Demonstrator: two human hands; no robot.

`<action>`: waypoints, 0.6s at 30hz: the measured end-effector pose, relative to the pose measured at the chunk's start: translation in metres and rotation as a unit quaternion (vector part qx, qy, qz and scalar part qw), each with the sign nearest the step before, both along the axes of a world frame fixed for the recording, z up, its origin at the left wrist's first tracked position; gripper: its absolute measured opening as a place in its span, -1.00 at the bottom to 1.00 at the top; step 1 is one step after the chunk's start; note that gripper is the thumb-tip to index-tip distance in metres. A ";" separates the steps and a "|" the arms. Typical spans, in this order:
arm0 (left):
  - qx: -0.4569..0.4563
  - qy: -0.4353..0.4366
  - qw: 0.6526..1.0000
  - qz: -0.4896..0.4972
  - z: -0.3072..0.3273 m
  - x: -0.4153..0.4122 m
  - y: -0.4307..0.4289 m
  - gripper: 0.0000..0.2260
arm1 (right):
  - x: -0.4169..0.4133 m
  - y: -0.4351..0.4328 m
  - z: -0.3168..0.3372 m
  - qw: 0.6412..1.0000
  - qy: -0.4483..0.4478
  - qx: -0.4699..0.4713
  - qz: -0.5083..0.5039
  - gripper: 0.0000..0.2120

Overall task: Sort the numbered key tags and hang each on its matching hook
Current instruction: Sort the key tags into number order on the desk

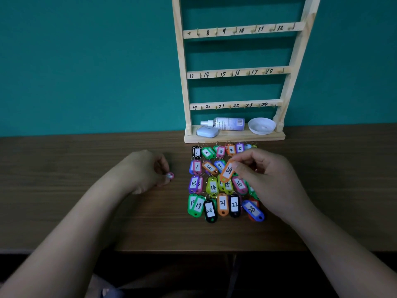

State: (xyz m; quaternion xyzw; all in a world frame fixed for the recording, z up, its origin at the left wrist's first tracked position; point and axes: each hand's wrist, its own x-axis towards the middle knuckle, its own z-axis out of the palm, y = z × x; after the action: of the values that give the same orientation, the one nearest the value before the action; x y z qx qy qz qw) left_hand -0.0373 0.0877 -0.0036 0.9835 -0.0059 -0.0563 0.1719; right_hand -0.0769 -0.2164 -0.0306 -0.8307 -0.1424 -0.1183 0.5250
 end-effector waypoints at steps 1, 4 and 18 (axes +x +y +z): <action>-0.004 0.001 1.000 -0.003 0.000 0.000 -0.001 -0.84 | 0.001 -0.001 0.000 1.000 0.001 -0.002 0.001 -0.89; -0.004 -0.008 1.000 -0.007 0.001 0.000 -0.003 -0.86 | 0.002 -0.002 -0.001 1.000 0.002 -0.011 0.009 -0.89; -0.163 -0.073 0.983 -0.038 0.020 -0.020 -0.025 -0.85 | 0.012 -0.043 0.023 0.990 0.103 -0.038 0.086 -0.96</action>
State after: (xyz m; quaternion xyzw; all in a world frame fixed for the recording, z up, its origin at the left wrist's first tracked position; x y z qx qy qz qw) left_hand -0.0570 0.0627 0.0161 0.9428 -0.0650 0.0110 0.3267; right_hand -0.0652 -0.2596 -0.0075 -0.8424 -0.1627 0.0193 0.5134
